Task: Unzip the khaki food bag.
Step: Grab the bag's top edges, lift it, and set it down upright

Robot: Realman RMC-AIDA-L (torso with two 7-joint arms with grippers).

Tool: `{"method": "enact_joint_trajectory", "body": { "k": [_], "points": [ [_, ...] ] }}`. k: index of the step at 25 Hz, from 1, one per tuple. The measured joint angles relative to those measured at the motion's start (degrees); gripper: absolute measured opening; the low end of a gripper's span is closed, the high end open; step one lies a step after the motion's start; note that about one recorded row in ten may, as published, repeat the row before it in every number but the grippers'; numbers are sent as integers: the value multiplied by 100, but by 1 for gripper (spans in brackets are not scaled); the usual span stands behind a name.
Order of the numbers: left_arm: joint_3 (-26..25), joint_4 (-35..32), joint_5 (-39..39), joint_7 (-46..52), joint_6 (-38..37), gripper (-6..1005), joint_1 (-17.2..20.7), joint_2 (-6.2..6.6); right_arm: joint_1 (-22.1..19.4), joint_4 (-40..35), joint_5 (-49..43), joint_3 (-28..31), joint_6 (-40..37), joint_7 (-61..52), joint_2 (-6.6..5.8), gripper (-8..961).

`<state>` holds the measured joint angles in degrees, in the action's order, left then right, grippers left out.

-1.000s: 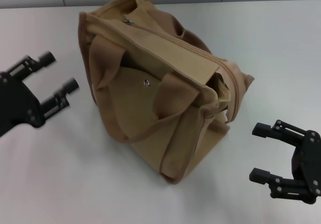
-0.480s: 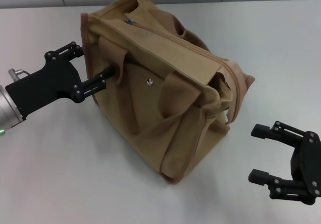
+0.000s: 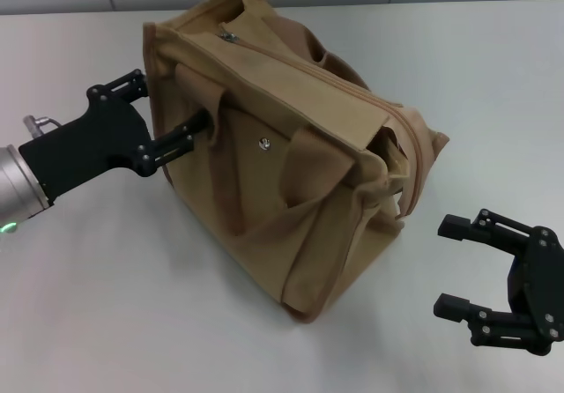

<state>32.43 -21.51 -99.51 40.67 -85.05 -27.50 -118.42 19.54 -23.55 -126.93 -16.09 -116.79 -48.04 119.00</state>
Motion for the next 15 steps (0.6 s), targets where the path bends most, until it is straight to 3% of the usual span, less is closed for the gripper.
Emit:
{"method": "enact_joint_trajectory", "body": {
  "k": [3,9,15],
  "points": [
    [136,50,0,-16,24,680,-50,-3,4,0,-1,0,0,1,0,838],
    [158,121,60,-75,91,468,-113,-22,6,0,-1,0,0,1,0,838],
    [197,371,594,-173,266,392,-133,-35,-7,0,5,18,-1,1,0,838]
  ]
}}
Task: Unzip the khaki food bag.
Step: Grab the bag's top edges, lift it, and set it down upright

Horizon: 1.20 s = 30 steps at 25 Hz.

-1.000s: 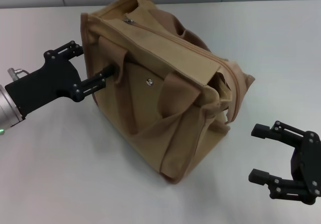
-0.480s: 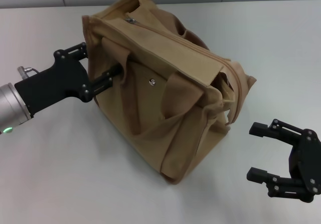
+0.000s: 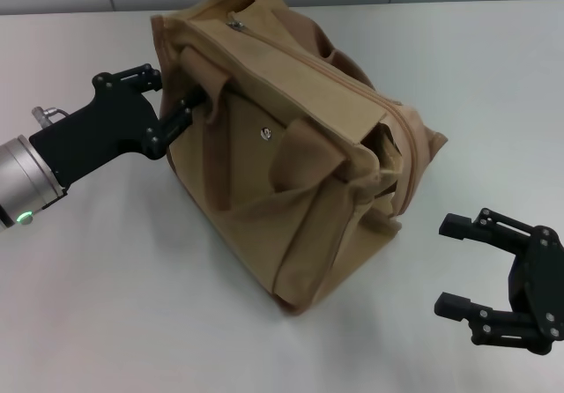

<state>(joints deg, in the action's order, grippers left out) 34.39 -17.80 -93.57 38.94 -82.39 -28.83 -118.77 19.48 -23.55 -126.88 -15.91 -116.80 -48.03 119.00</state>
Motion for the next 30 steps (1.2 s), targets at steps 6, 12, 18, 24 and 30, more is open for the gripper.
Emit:
{"method": "enact_joint_trajectory", "body": {
  "k": [6,12,18,24,30],
  "points": [
    [12,135,35,-219,33,304,-74,-8,-22,8,5,19,-12,0,0,838],
    [6,369,39,-553,-42,199,-199,-20,-40,8,24,34,-53,0,0,838],
    [-35,360,192,-573,-506,132,-210,-22,-260,19,739,36,-213,7,-18,838],
    [-38,259,253,-560,-819,85,-197,-1,-563,95,2116,35,-282,-15,-10,838],
    [-38,68,329,-557,-1266,85,-224,-5,-572,277,3717,35,-147,-618,14,839]
  ]
}}
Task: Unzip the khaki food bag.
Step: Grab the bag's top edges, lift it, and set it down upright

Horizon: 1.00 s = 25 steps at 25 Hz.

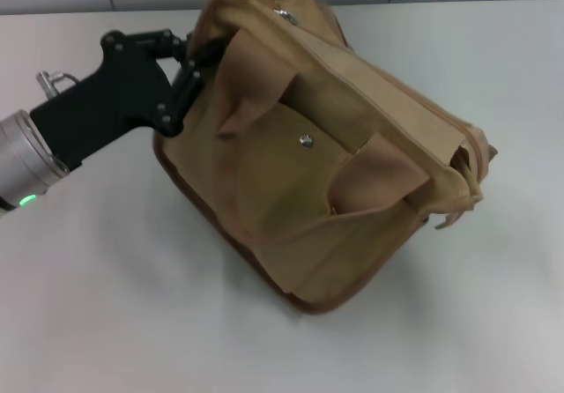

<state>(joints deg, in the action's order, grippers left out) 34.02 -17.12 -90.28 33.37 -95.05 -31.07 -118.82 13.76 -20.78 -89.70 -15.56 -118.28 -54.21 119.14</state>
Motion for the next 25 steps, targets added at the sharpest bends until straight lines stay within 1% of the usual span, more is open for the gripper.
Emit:
{"method": "enact_joint_trajectory", "body": {
  "k": [2,3,4,7,8,9,10,12,13,15,16,17,18,20,22,23,25],
  "points": [
    [17,-98,47,23,-186,85,-9,0,69,7,77,1,48,-44,8,839],
    [24,-168,74,33,-411,85,-23,1,265,70,151,-1,167,-71,22,839],
    [24,-168,74,33,-411,85,-23,1,265,70,151,-1,167,-71,22,839],
    [29,-217,79,-1,-614,85,-42,3,631,334,165,-28,432,-85,24,839],
    [34,-228,80,-14,-653,85,-53,3,910,475,133,-88,656,-60,32,839],
    [41,-233,80,-18,-673,85,-74,2,910,475,133,-88,656,-60,32,839],
    [43,-234,81,-22,-687,85,-84,2,1027,536,99,-146,724,14,34,839],
    [48,-239,81,-84,-776,85,-102,1,1262,689,38,-325,799,286,39,839],
    [49,-241,81,-160,-863,85,-104,0,1466,881,14,-513,821,716,43,839],
    [49,-241,81,-224,-932,85,-105,-1,1549,988,14,-563,846,931,45,839],
    [49,-241,81,-235,-949,85,-107,-1,1679,1197,22,-578,965,1295,48,839],
    [49,-241,81,-242,-962,85,-109,0,1679,1197,22,-578,965,1295,48,839],
    [49,-241,81,-245,-972,85,-115,7,1786,1406,60,-532,1126,1643,49,839],
    [49,-241,82,-249,-975,85,-116,7,1841,1482,89,-513,1190,1794,49,839],
    [48,-241,81,-251,-977,85,-118,8,1994,1644,175,-469,1306,2048,49,839],
    [54,-241,70,-254,-979,85,-127,8,2151,1718,237,-431,1405,2139,49,839],
    [58,-241,65,-256,-983,85,-129,9,2230,1728,269,-408,1456,2161,49,839]
  ]
}}
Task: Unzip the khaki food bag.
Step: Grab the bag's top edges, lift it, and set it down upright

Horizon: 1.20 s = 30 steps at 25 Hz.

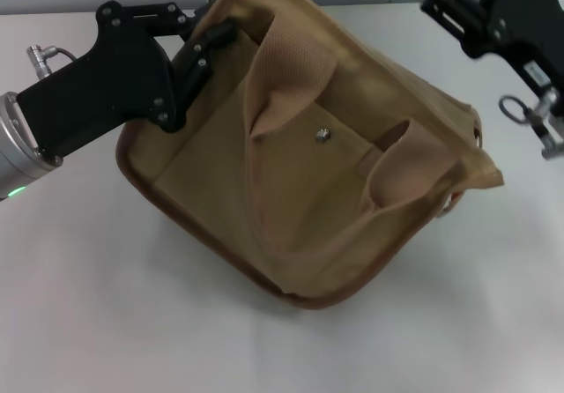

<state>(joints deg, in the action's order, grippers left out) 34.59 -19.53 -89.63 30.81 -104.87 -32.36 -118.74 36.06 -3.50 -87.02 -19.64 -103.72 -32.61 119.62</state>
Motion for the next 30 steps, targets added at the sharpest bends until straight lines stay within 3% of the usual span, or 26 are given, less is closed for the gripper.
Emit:
{"method": "enact_joint_trajectory", "body": {
  "k": [7,17,23,28,30],
  "points": [
    [123,-180,-7,-5,-130,85,-5,13,326,-62,237,6,275,-356,-16,839],
    [364,-362,5,-5,-191,85,-40,10,551,-95,194,-968,608,-749,0,839],
    [365,-367,14,-24,-196,85,-55,8,314,-588,195,-1758,750,-1450,-10,839],
    [364,-367,17,-68,-196,85,-80,-1,-127,-1251,194,-2330,939,-2223,-10,839],
    [359,-368,17,-68,-199,85,-85,-1,-202,-1321,194,-2362,939,-2273,-10,839]
  ]
}}
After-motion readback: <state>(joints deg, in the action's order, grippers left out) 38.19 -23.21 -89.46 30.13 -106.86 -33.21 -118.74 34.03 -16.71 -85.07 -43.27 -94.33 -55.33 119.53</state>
